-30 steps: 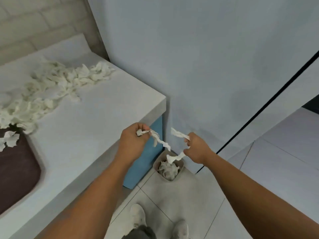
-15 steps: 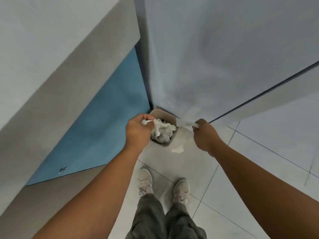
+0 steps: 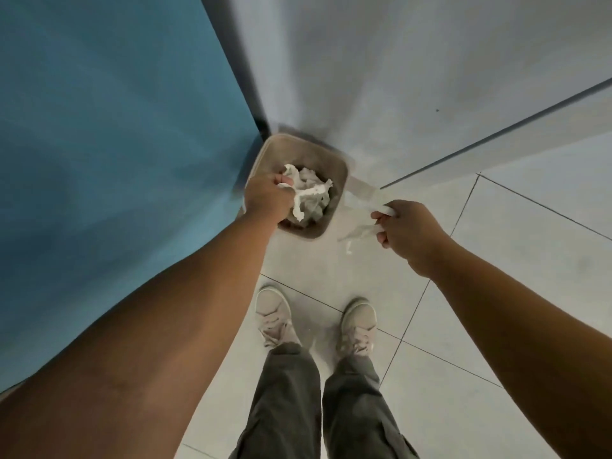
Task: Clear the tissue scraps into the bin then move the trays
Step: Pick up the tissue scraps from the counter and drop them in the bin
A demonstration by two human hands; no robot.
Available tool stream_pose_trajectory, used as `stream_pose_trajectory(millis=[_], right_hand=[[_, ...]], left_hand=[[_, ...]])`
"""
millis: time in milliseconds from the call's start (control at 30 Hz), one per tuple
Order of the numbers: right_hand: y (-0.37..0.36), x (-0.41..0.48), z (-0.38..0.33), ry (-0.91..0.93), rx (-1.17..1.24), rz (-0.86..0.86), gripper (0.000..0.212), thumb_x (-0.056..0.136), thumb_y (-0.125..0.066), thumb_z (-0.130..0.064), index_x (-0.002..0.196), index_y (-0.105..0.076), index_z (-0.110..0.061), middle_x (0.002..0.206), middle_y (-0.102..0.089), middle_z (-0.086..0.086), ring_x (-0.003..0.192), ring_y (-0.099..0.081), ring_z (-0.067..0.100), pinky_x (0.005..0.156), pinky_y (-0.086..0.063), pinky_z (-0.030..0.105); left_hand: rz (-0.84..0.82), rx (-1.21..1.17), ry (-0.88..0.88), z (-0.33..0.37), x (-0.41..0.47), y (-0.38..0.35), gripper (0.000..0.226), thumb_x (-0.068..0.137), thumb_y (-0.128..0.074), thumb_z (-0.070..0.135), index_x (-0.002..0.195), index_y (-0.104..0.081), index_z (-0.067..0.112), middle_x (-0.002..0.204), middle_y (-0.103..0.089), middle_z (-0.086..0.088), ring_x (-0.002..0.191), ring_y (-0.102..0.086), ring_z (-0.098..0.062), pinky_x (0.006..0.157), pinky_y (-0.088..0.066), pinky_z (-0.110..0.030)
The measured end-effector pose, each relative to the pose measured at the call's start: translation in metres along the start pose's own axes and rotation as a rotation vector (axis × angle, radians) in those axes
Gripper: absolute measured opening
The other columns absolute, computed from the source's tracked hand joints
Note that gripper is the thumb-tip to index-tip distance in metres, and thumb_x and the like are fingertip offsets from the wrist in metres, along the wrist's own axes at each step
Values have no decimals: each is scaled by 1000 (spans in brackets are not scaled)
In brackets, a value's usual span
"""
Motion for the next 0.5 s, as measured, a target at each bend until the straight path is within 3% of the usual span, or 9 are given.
stream_pose_trajectory(millis=[100,233,333,433,500], right_hand=[[-8,10,14,-18,-19,9,12,91,-58,-10,98,-62,-1,76,-61,10,63,-56,20,61,-47,31],[-18,18,6,21,-37,-28,24,81,-66,-4,105,-61,-6,90,-63,15,72,-63,27,69,-54,40],[-28,21,-11,49,61,-51,17,84,-60,0,98,-64,-8,89,-66,16,74,-64,25,82,-56,48],[-39,31,-35,102,145,-12,17,85,-54,0,86,-66,-11,74,-67,10,67,-64,21,79,-57,49],[-49,40,-53,135,183,3,19,87,-53,-1,88,-66,-15,77,-70,11,67,-66,20,77,-59,46]], left_hand=[[-30,56,-11,-5,14,-10,21,69,-70,19,82,-74,34,98,-72,2,89,-70,-22,79,-61,-37],[-24,181,-90,8,22,2,44,81,-70,10,123,-68,23,124,-67,-3,112,-63,-21,98,-51,-32],[26,260,-169,21,19,22,39,87,-60,7,124,-66,16,123,-66,-9,112,-61,-28,96,-50,-34],[94,217,-117,9,20,42,38,86,-59,10,123,-66,17,119,-68,-6,108,-64,-25,88,-48,-25],[110,138,-69,-5,19,50,36,85,-60,10,119,-68,18,114,-70,-2,103,-66,-20,88,-50,-25]])
Point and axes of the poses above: each hand's wrist, its own x-axis towards the middle knuckle, its own y-axis out of the back of the hand, z = x × y, the point moved 9 cm from there along x, towards the middle knuckle
